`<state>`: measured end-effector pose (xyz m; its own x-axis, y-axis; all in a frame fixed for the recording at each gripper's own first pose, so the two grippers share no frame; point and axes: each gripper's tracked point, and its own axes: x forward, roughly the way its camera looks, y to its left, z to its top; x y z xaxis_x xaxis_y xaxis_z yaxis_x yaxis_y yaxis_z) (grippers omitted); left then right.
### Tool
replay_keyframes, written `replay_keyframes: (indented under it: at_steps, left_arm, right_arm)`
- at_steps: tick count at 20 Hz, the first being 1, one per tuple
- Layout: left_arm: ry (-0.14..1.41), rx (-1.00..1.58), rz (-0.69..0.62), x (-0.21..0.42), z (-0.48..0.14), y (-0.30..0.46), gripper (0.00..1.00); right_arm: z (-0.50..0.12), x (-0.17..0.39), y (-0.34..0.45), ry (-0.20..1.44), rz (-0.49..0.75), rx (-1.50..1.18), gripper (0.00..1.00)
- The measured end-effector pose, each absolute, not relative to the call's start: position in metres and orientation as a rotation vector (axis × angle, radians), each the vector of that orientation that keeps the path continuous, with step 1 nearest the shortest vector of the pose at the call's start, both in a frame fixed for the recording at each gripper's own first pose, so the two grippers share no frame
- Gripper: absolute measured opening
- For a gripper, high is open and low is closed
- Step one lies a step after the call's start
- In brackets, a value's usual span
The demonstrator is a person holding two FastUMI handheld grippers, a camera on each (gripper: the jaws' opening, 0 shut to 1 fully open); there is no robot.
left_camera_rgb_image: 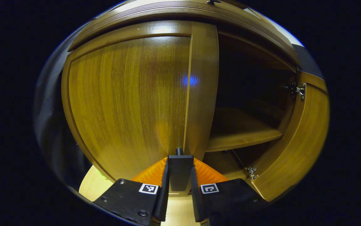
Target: Open the right door of the double-door shoe cabinet with the right hand, and open the left door with the left hand.
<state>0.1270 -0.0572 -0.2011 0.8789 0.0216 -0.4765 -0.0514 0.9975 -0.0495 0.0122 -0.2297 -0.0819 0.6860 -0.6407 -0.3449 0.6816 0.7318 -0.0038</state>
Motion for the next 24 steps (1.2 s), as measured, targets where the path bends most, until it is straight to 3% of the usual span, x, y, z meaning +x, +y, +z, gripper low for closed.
replay_keyframes:
  at_steps: [17,18,19,24]
  left_arm:
    - [0.461,-0.095,0.025,0.130,-0.198,-0.058,0.31]
    - [0.459,-0.098,0.023,0.130,-0.198,-0.059,0.31]
    - [0.454,-0.097,0.022,0.131,-0.198,-0.059,0.31]
    - [0.441,-0.100,0.012,0.131,-0.197,-0.059,0.31]
  right_arm:
    - [-0.095,0.071,-0.208,0.375,-0.548,0.128,0.44]
    - [-0.096,0.073,-0.206,0.375,-0.539,0.126,0.48]
    - [-0.095,0.079,-0.206,0.373,-0.532,0.124,0.44]
    - [-0.091,0.097,-0.201,0.353,-0.493,0.124,0.44]
